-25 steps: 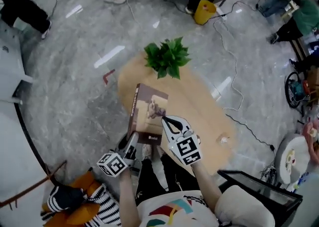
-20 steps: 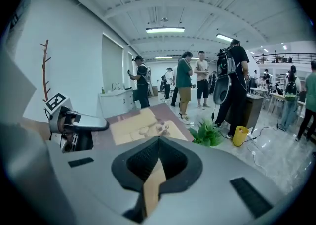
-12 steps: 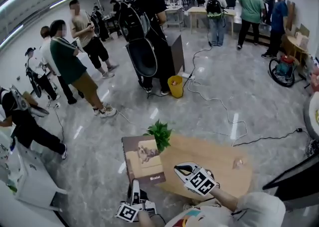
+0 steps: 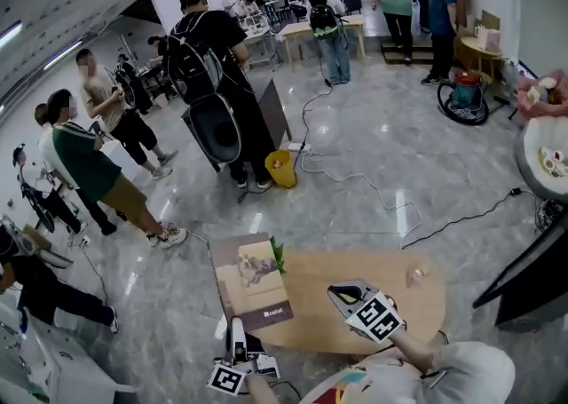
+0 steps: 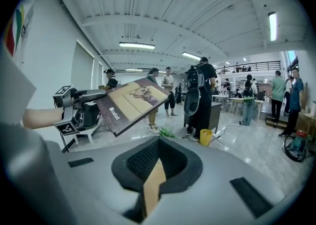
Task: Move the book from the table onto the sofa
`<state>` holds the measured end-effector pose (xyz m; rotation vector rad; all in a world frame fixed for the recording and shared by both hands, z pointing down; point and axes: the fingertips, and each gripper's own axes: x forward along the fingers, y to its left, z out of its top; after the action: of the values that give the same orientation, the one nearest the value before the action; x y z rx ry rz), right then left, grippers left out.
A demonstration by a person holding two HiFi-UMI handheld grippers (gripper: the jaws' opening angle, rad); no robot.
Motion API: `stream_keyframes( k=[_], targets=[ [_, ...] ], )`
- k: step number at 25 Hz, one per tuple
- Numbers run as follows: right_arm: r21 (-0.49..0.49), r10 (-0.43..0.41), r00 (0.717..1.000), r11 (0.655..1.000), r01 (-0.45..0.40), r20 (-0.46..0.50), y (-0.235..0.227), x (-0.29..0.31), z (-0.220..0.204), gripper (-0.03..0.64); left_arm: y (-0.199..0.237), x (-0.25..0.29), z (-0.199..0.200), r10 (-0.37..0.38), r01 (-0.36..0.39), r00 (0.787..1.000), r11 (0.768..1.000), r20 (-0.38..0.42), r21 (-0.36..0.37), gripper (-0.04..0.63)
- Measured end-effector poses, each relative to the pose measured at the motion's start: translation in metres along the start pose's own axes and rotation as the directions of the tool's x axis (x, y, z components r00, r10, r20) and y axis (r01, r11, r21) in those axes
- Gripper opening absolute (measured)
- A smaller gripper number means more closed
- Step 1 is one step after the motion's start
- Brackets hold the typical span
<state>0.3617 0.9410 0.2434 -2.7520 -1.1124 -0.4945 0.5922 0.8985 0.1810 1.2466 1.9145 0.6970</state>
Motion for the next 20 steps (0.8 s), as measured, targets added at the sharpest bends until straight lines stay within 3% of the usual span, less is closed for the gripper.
stream_keyframes(
  k=[5,10,14,17,20],
  targets=[
    [0.039,-0.121,0.992,0.992,0.122,-0.031,-0.017,-0.042,-0.017,0.012,-0.015,0.019,-0.046,-0.085,0.079,0.990,0.995,-0.112,-0.056,0.153],
    [0.076,-0.224,0.974,0.971,0.225,-0.011,-0.026,-0.070,-0.030,0.012,-0.035,0.044,-0.083,-0.243,0.225,0.951,0.968,-0.193,-0.114,0.153],
    [0.125,-0.374,0.926,0.917,0.378,-0.054,-0.044,-0.124,-0.050,0.012,-0.064,0.061,-0.150,-0.357,0.281,0.889,0.919,-0.286,-0.275,0.153],
    [0.147,-0.446,0.894,0.883,0.446,-0.041,-0.055,-0.162,-0.056,0.012,-0.098,0.073,-0.188,-0.423,0.352,0.813,0.904,-0.400,-0.242,0.153],
    [0.135,-0.516,0.856,0.848,0.513,-0.013,-0.066,-0.216,-0.065,0.012,-0.142,0.086,-0.224,-0.481,0.413,0.760,0.877,-0.438,-0.247,0.153]
  ],
)
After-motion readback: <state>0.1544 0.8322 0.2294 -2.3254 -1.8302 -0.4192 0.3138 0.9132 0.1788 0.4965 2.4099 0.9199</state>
